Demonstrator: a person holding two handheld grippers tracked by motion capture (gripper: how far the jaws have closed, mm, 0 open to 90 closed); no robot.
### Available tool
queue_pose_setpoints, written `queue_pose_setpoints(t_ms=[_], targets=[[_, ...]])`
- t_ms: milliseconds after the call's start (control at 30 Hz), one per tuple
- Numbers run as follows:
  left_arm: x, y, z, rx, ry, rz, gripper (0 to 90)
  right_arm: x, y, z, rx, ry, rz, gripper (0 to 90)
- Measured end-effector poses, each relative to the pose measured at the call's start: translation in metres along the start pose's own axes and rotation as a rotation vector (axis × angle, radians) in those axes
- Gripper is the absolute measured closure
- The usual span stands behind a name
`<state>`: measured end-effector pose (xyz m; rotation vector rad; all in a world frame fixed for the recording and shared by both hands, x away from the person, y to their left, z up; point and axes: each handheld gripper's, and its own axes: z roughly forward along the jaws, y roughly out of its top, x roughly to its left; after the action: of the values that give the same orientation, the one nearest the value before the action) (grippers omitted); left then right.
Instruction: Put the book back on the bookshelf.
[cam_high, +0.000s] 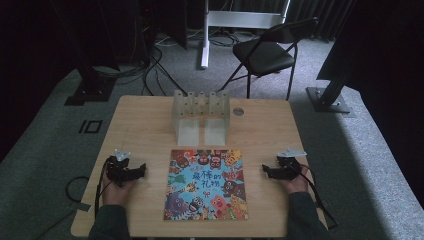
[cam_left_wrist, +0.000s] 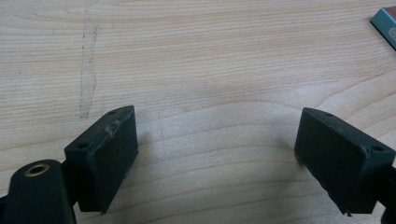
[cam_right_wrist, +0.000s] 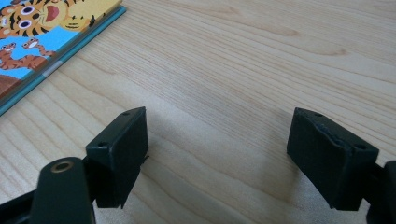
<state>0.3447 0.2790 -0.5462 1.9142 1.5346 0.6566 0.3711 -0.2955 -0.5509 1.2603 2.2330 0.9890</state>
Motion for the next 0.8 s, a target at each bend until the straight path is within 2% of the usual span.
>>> queue_pose_setpoints(t_ms=[667,800], targets=[[-0.0008,-0.0001,-0.0002,0.0,0.006,-0.005,13.8,0.0002,0.0,0.0,0.0,0.0,-0.002,20.3],[-0.0013,-0.0002,-0.0004,0.0,0.009,-0.009,14.0,0.0014,-0.0005,-0.0009,-0.006,0.002,-0.005,24.8]])
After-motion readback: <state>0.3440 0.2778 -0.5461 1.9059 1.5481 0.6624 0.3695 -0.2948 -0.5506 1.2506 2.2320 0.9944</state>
